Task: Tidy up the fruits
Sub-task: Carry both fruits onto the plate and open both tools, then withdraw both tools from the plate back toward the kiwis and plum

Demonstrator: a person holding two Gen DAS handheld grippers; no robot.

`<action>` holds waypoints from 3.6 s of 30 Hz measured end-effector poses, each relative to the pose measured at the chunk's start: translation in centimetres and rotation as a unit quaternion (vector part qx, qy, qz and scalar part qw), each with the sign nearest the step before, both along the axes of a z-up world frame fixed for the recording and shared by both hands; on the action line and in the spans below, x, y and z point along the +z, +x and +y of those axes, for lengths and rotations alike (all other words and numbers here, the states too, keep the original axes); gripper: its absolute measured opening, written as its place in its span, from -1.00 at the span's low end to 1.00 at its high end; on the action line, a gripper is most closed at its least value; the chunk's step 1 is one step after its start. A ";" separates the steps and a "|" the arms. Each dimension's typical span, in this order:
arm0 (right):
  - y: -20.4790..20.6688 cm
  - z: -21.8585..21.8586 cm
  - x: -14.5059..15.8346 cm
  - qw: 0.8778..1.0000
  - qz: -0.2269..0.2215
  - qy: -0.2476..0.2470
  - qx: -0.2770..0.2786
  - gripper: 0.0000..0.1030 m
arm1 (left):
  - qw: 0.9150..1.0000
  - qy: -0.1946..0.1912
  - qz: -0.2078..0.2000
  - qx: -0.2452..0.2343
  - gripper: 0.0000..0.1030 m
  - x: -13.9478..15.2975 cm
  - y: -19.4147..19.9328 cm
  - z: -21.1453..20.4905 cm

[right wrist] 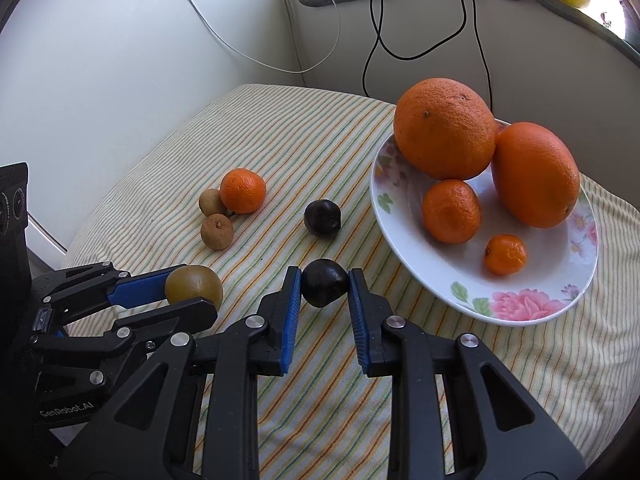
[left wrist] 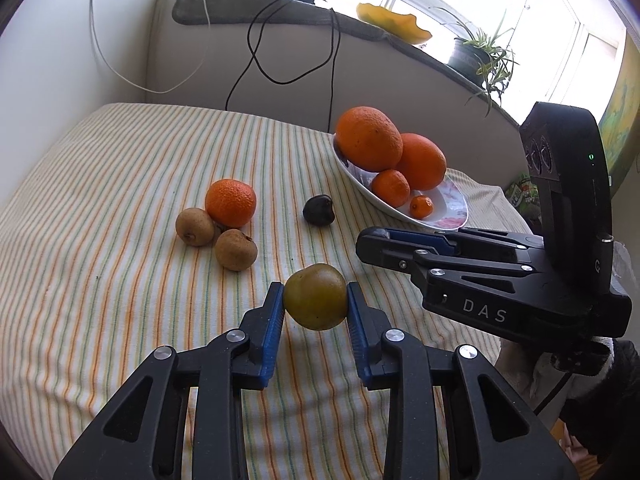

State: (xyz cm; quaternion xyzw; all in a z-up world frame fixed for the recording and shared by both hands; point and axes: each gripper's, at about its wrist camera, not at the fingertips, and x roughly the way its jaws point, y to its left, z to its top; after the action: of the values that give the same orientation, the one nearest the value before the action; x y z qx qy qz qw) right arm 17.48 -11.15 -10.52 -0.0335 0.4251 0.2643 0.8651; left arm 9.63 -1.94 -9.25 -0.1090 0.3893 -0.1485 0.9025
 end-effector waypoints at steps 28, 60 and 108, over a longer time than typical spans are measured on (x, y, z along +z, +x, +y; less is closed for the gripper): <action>-0.9 -10.4 3.6 0.994 -0.027 0.056 -0.090 -0.52 | 0.998 0.001 -0.030 -0.057 -0.43 2.8 2.4 -5.9; 3.9 -12.5 1.8 0.993 -0.021 0.064 -0.100 -0.52 | 0.996 0.024 -0.029 -0.087 -0.43 2.4 7.5 -11.1; 1.4 -13.5 3.6 0.985 -0.040 0.075 -0.148 0.66 | 0.997 0.042 -0.037 -0.060 0.26 3.2 5.0 -9.5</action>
State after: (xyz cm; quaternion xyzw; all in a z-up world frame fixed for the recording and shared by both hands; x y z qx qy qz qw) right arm 18.86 -24.61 -6.92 0.0837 0.3693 0.1629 0.9111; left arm 14.63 -11.47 -6.00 -0.0420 0.3677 -0.1895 0.9095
